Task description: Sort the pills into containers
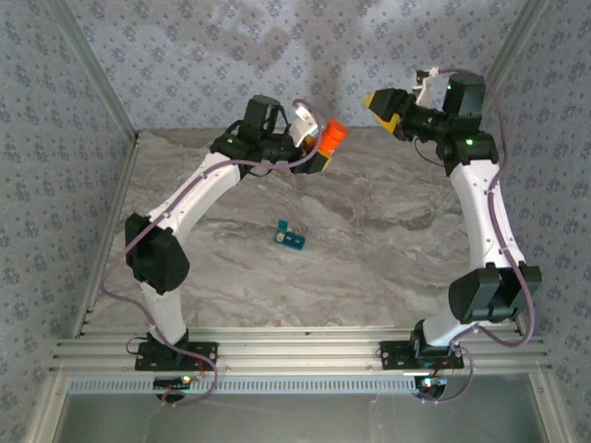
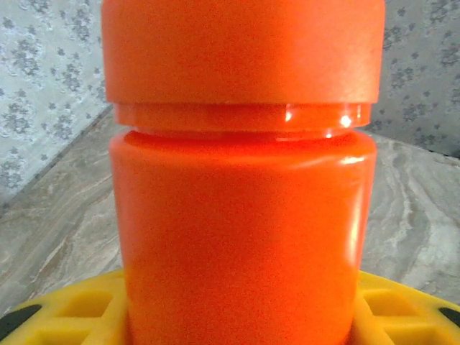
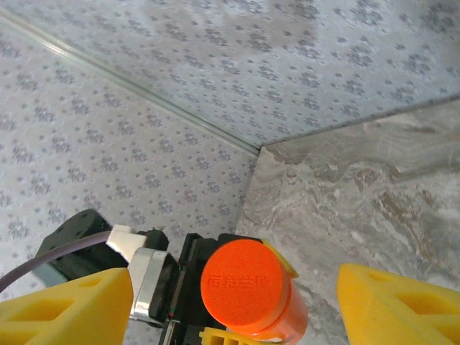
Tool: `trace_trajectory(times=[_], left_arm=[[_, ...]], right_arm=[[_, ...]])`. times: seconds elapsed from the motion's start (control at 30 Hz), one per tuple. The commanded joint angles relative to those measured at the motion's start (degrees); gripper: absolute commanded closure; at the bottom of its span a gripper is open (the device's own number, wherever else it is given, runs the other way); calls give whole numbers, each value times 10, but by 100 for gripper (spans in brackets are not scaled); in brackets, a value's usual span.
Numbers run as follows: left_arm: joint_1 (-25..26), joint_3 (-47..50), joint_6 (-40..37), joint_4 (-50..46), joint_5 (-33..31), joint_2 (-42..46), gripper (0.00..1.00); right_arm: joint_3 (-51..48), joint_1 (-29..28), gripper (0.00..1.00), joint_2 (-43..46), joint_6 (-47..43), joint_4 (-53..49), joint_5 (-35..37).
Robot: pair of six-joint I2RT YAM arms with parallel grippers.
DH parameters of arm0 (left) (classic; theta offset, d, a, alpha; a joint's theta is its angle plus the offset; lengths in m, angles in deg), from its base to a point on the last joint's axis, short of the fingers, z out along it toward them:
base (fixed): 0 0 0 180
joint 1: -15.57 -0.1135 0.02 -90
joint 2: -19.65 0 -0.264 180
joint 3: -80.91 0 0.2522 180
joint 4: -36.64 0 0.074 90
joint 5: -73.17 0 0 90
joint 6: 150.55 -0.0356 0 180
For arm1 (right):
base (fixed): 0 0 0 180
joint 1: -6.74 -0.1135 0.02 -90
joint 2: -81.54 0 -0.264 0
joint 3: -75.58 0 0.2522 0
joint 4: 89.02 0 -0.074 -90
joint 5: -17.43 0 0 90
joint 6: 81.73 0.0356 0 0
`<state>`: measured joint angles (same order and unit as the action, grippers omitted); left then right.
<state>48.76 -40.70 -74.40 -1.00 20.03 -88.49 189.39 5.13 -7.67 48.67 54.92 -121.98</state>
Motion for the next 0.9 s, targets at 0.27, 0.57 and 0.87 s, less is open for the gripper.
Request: trace_trajectory(times=[0.27, 0.57, 0.87], left_arm=[[-10, -76, -9, -89, 118, 7, 100], [-7, -92, -17, -119, 131, -1, 100], [-2, -94, -21, -127, 132, -1, 100]], right_arm=[[108, 0, 28, -59, -250, -174, -114], [184, -51, 28, -94, -344, -304, -79], [190, -77, 31, -102, -360, -325, -68]])
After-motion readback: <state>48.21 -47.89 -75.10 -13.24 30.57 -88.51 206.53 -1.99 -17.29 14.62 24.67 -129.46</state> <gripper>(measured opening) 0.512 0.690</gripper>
